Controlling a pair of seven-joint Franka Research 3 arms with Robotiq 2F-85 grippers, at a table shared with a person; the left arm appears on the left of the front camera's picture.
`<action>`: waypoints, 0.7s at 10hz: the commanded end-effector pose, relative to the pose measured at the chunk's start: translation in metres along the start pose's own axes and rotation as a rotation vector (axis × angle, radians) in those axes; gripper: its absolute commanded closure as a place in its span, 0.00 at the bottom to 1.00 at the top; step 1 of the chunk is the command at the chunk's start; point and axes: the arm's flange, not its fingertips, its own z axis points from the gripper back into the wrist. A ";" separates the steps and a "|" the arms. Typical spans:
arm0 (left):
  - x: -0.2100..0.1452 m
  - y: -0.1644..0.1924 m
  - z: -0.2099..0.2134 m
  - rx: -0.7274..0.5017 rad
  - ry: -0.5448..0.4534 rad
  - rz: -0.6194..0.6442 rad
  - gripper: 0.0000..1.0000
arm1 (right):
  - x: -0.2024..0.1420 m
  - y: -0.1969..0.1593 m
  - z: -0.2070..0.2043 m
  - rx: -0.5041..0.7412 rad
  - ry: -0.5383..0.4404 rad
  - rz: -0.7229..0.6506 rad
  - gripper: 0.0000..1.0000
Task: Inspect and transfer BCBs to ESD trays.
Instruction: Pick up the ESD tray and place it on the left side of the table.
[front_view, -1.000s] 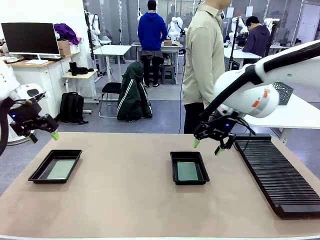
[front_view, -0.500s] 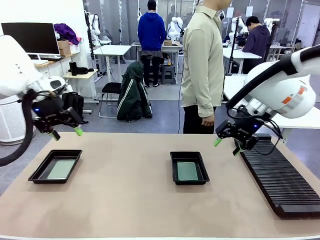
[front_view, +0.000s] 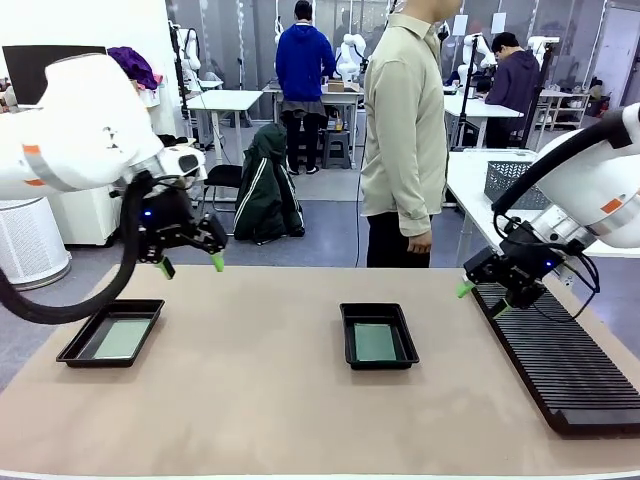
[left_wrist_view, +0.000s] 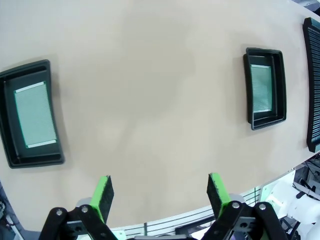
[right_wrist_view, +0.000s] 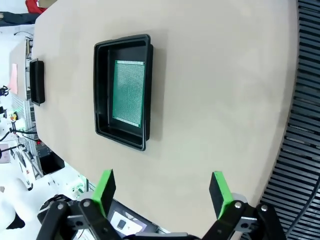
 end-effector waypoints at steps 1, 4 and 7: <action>0.010 -0.031 -0.012 0.044 0.000 0.022 0.00 | -0.012 -0.012 0.004 0.074 -0.007 0.030 0.00; 0.019 -0.086 -0.035 0.115 0.000 0.044 0.00 | -0.022 -0.033 0.011 0.130 -0.030 0.038 0.00; 0.023 -0.128 -0.057 0.135 0.004 0.029 0.00 | -0.031 -0.051 0.021 0.191 -0.065 0.037 0.00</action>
